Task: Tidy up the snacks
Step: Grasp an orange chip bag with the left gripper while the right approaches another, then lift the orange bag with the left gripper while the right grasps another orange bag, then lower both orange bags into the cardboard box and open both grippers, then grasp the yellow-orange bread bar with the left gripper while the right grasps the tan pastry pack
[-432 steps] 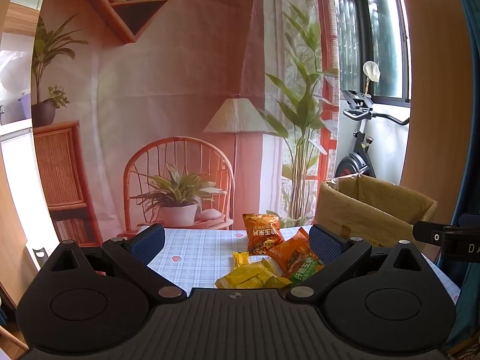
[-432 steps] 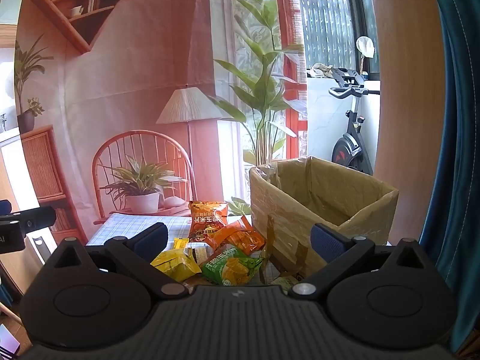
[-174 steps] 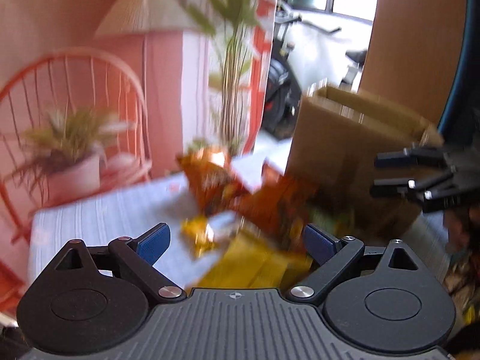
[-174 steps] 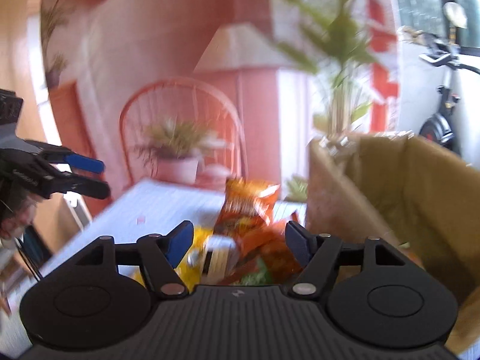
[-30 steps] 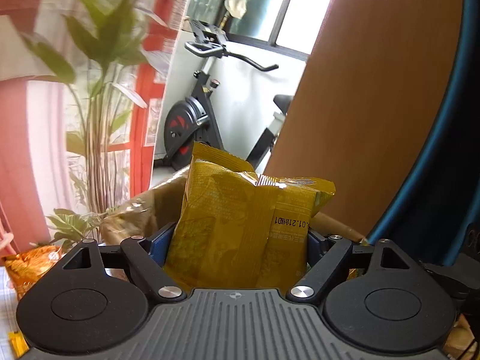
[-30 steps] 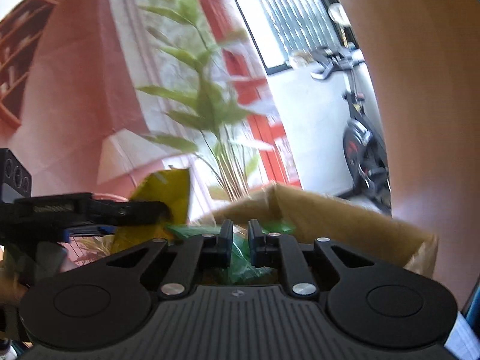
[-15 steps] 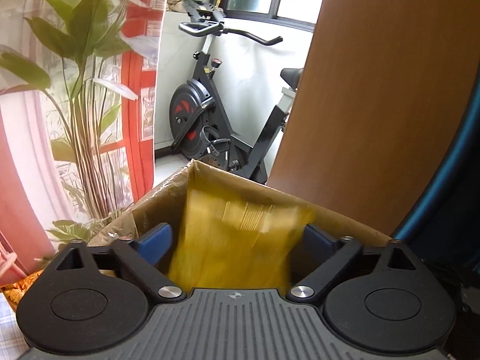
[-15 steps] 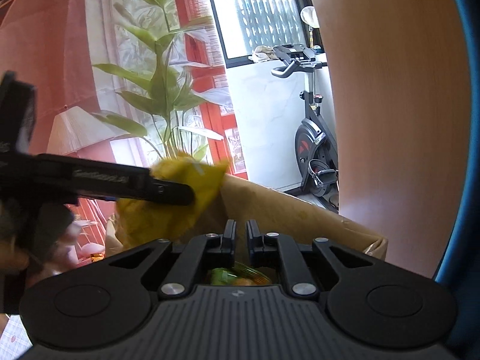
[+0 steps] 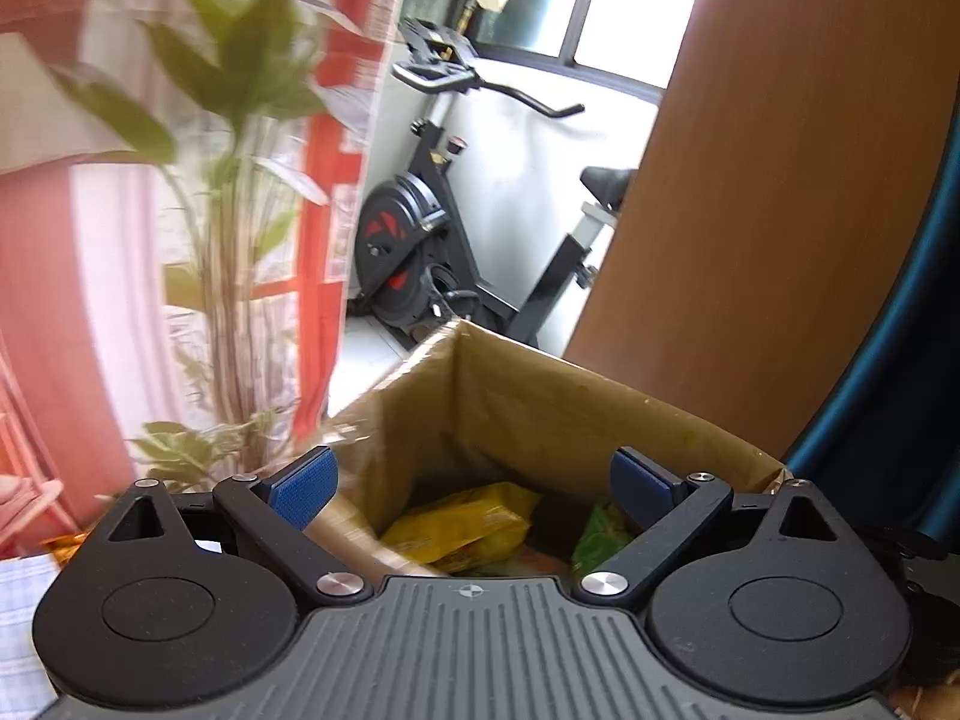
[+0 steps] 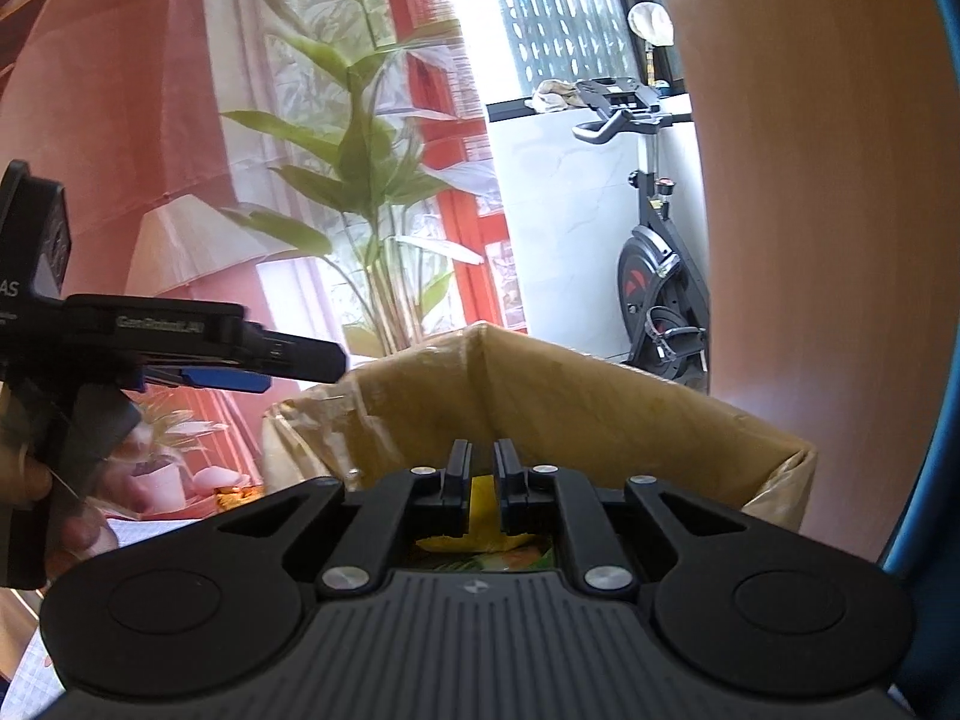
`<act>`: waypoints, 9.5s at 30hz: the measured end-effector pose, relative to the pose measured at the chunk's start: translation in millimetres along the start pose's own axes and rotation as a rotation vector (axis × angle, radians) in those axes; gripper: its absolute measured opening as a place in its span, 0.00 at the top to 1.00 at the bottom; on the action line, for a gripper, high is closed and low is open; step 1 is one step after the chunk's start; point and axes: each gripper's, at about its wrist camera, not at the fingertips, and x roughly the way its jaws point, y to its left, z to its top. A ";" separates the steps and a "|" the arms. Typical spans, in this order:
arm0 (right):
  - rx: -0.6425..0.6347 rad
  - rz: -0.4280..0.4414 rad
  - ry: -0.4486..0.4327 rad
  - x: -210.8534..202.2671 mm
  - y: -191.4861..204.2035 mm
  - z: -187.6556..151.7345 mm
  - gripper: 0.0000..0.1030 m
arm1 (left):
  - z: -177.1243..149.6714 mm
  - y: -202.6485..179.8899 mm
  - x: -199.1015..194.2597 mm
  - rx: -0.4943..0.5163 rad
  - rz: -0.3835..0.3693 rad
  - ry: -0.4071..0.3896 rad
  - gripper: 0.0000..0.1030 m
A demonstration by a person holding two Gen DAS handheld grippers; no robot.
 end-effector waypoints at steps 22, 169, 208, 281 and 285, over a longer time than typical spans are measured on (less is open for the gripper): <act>-0.072 0.190 0.140 31.4 98.3 -37.6 0.88 | -81.7 148.0 -189.0 -0.130 0.340 -0.043 0.04; 0.307 0.101 -0.196 -26.3 35.5 -3.1 0.47 | -41.7 21.6 -137.8 -0.013 0.005 -0.261 0.63; -0.045 -0.217 -0.072 4.9 9.2 -20.5 0.25 | 6.6 -10.2 7.4 0.099 0.036 -0.051 0.18; -0.364 0.344 0.386 54.9 187.2 -222.3 0.22 | -310.5 132.9 -162.1 -0.387 0.546 0.226 0.52; -0.350 0.343 0.386 55.9 185.6 -223.7 0.20 | -311.7 126.3 -159.5 -0.359 0.514 0.222 0.53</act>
